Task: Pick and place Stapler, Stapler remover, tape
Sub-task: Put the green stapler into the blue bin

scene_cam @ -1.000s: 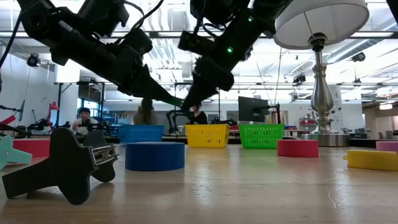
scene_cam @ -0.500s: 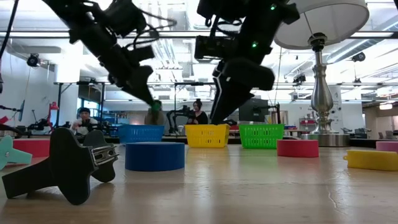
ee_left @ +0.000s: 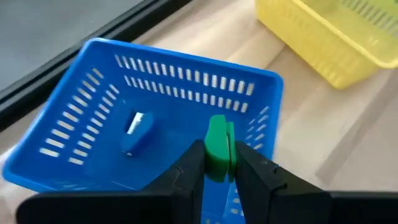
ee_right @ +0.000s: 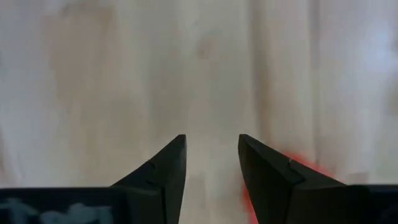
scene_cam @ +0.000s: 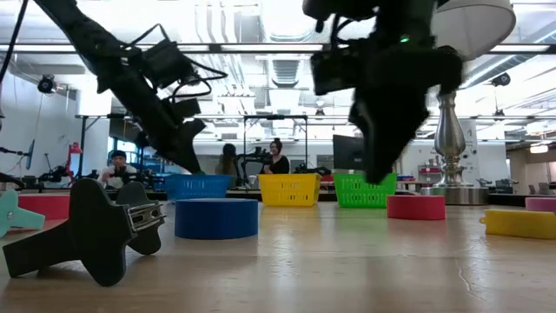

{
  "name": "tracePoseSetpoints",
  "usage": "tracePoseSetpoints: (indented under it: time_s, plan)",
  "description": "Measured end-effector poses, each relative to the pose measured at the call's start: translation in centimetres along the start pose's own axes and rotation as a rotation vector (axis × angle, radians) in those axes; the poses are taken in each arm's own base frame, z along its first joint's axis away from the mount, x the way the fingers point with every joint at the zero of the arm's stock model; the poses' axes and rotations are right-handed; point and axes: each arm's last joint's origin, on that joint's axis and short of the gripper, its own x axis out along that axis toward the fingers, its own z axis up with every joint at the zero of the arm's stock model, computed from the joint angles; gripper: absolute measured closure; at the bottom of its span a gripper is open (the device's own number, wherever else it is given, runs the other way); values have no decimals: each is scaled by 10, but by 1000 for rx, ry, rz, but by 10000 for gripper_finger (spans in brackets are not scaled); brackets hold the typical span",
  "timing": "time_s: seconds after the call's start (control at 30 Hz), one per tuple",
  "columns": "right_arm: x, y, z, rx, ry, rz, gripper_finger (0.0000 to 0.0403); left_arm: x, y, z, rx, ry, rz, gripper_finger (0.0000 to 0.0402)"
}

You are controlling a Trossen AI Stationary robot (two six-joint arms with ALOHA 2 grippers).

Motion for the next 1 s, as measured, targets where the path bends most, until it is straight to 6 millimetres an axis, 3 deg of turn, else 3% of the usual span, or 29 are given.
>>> tracePoseSetpoints:
  time_s: [0.27, 0.7, 1.0]
  plan:
    - [-4, 25, -24, -107, 91, -34, 273, 3, 12, 2, 63, 8, 23, 304]
    - [-4, 45, -50, 15, 256, 38, 274, 7, 29, 8, 72, -25, -15, 278]
    - [-5, 43, -54, 45, 295, 11, 263, 36, 31, 23, 105, 153, -3, 278]
